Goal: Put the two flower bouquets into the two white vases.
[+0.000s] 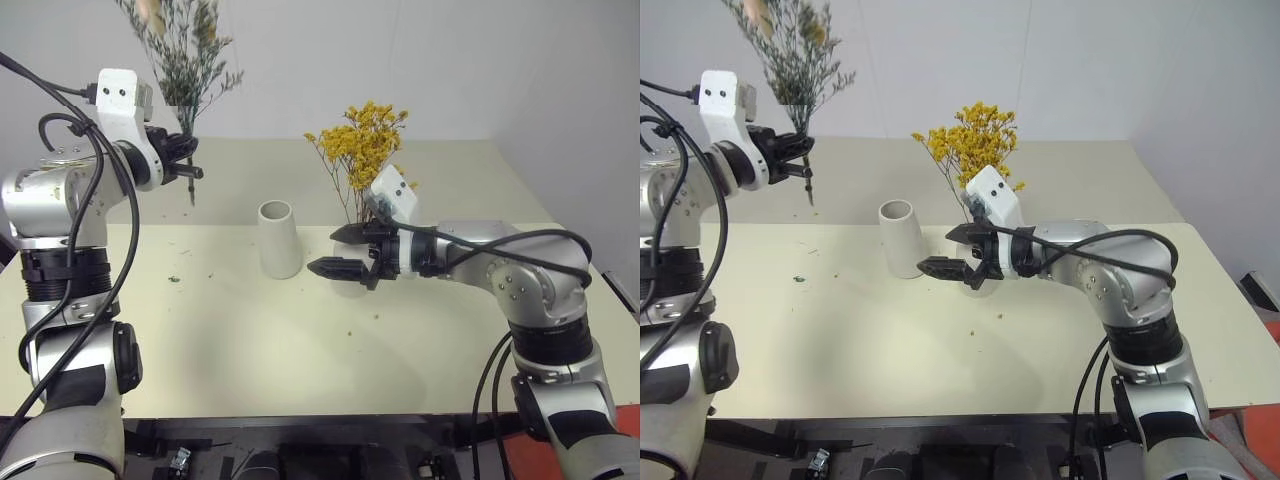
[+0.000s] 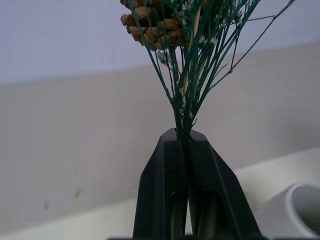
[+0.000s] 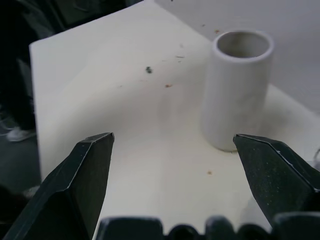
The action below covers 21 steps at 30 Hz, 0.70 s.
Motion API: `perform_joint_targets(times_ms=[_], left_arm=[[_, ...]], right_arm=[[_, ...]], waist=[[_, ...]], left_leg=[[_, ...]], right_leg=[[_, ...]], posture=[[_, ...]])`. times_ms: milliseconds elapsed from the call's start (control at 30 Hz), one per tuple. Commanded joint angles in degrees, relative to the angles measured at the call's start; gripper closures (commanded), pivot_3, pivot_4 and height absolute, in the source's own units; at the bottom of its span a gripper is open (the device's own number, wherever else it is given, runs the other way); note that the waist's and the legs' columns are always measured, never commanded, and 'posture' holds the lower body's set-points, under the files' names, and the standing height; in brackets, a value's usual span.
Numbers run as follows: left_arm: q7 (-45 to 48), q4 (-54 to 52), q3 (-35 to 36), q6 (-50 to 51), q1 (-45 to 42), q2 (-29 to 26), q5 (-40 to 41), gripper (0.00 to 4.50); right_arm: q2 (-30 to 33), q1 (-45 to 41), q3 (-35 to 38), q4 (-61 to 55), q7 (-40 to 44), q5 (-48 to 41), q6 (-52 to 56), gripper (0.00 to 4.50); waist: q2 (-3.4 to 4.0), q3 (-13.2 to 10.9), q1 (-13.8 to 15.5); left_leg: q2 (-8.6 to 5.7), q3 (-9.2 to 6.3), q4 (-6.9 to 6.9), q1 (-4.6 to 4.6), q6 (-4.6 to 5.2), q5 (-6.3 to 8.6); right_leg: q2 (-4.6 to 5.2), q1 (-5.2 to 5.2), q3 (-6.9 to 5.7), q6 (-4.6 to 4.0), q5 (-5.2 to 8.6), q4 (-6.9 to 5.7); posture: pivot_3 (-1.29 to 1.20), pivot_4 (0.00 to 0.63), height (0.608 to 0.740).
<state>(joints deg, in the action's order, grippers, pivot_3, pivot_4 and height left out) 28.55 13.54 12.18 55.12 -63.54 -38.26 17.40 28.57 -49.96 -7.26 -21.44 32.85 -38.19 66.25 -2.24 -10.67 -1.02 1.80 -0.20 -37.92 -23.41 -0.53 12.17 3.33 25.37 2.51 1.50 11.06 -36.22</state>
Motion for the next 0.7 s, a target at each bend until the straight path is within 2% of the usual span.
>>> perform_joint_targets(times_ms=[33, 200, 367, 600, 700], left_arm=[[1.5, 2.6, -1.1, -4.8, -3.6, 0.2, -0.2, 4.47], [3.5, 6.6, -2.5, -7.3, -6.1, 1.4, 0.1, 4.47], [6.5, 10.3, -3.4, -9.6, -7.9, 3.8, 0.9, 4.47], [16.1, 11.4, -2.7, -4.9, -9.8, 3.9, 6.5, 4.47], [19.4, 10.9, -2.1, -6.8, -8.8, 3.8, 8.1, 4.47]], right_arm=[[-0.1, 1.4, -1.3, -6.1, -2.5, 3.9, -5.3, 0.00], [-0.7, 1.7, -2.7, -9.6, -4.3, 6.3, -6.4, 0.00], [-2.2, 1.1, -6.0, -8.2, -6.4, 10.5, -7.3, 0.00], [-3.5, 1.0, -7.8, -5.6, -7.1, 14.6, -7.6, 0.00], [-3.5, 1.1, -7.7, -5.1, -6.8, 15.2, -7.3, 0.00]], waist=[[0.00, 0.0, 0.0], [0.00, 0.0, -0.2], [0.00, 0.0, -0.2], [0.00, 0.0, -0.4], [0.00, 0.0, -0.6]], left_leg=[[0.01, 0.00, 0.00, 0.00, 0.00, 0.00], [0.00, 0.00, 0.00, -0.02, 0.00, 0.00], [0.00, 0.00, 0.00, 0.01, 0.00, 0.00], [0.01, 0.00, -0.01, -0.06, 0.00, 0.00], [0.01, -0.01, 0.00, -0.03, 0.01, 0.00]], right_leg=[[-0.01, -0.01, 0.00, 0.00, 0.00, 0.01], [-0.01, 0.00, 0.00, 0.01, 0.00, 0.04], [-0.02, -0.01, -0.01, 0.01, 0.00, 0.01], [-0.03, 0.01, -0.01, 0.01, 0.00, 0.08], [-0.03, 0.00, -0.01, 0.01, 0.00, 0.06]], posture=[[0.00, 0.150, 0.740], [0.00, 0.150, 0.740], [0.00, 0.150, 0.740], [0.00, 0.150, 0.740], [0.00, 0.150, 0.740]])
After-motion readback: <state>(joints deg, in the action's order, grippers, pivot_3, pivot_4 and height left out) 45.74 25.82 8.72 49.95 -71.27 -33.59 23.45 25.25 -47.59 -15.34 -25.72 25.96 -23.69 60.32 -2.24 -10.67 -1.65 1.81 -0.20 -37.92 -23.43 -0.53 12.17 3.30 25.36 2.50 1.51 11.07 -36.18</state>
